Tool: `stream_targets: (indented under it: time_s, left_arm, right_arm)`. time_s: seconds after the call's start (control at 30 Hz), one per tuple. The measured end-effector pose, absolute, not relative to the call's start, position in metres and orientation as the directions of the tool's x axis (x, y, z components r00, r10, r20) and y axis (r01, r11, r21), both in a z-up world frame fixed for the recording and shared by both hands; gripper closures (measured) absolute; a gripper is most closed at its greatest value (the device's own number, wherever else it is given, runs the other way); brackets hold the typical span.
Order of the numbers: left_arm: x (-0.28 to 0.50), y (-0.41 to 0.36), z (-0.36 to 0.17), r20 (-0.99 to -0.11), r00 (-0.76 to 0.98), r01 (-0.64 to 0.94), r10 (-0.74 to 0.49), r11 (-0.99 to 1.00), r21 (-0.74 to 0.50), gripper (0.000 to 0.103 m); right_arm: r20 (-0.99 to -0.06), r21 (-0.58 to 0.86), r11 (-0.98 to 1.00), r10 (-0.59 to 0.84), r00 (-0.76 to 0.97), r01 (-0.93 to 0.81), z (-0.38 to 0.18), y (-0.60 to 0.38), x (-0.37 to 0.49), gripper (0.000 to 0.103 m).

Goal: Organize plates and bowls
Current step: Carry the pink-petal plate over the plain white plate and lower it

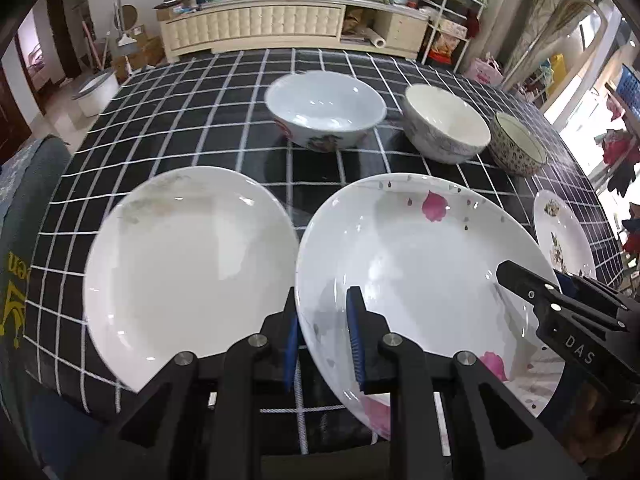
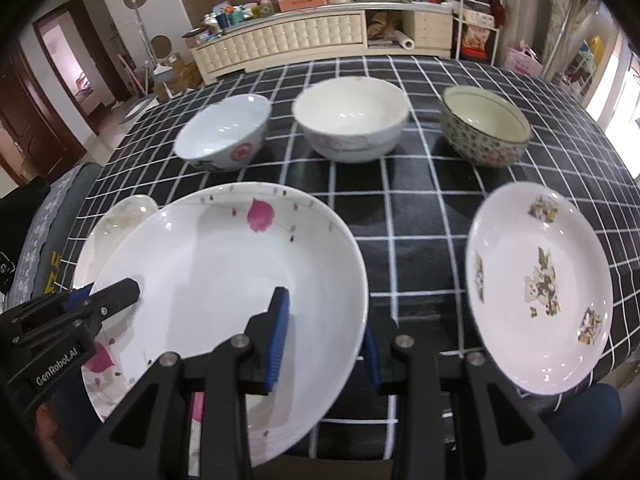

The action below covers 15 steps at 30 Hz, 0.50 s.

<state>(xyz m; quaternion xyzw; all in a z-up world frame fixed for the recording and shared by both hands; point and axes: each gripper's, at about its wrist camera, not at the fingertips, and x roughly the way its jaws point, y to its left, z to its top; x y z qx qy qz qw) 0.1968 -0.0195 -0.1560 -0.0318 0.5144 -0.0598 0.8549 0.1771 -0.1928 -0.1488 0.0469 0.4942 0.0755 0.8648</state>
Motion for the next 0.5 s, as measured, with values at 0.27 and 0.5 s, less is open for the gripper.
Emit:
stream_targets:
  time_s: [0.27,0.5]
  left_arm:
    - [0.187,0.015,-0.14,-0.859,0.501,0.013,-0.104,0.994,-0.113,0.084]
    - [0.178,0.053,-0.14,-0.859,0.507,-0.041,-0.071,0.994,-0.106,0.084]
  right_arm:
    - [-0.836,0.153,0.978,0.204,0.509,-0.14,-0.139,-0.158,0.183,0.065]
    - [-0.836,0.14,0.97,0.224,0.501,-0.201,-0.14,-0.119,0.187,0.065]
